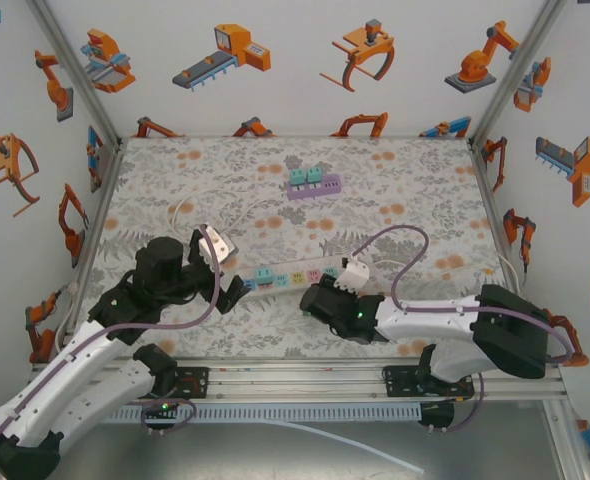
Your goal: Pull the plug off the socket
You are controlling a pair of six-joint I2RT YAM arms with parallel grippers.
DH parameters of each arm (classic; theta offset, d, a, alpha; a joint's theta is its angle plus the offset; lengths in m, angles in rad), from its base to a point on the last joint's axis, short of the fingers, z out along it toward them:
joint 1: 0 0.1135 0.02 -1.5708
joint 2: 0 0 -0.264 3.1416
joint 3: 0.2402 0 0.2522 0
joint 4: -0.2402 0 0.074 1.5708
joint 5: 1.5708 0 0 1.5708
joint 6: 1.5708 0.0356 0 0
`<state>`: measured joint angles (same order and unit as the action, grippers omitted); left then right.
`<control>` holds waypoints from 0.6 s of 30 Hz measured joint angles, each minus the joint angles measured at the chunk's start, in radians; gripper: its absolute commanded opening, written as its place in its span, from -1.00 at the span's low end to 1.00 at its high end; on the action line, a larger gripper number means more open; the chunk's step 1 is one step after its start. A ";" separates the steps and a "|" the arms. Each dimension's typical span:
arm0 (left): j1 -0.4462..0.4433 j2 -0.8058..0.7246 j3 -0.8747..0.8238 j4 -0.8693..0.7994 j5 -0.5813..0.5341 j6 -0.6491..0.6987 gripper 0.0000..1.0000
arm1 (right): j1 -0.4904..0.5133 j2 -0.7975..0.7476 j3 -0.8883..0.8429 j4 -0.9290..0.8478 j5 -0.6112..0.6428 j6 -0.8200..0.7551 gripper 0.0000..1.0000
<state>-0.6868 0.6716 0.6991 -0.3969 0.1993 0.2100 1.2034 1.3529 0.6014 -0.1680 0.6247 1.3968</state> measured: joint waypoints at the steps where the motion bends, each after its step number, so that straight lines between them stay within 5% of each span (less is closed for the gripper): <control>1: 0.000 0.002 0.000 0.000 -0.008 -0.007 0.94 | 0.000 -0.010 0.000 -0.004 0.003 -0.003 -0.02; 9: 0.000 0.049 0.006 -0.001 -0.138 -0.087 0.94 | 0.000 -0.092 0.012 -0.015 0.051 -0.125 -0.03; 18: 0.016 0.124 0.012 -0.008 -0.326 -0.259 0.94 | -0.021 -0.104 0.075 0.121 0.104 -0.546 0.18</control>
<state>-0.6712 0.7952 0.7109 -0.4049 -0.1265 -0.0486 1.1820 1.2488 0.6762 -0.0475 0.7284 0.8513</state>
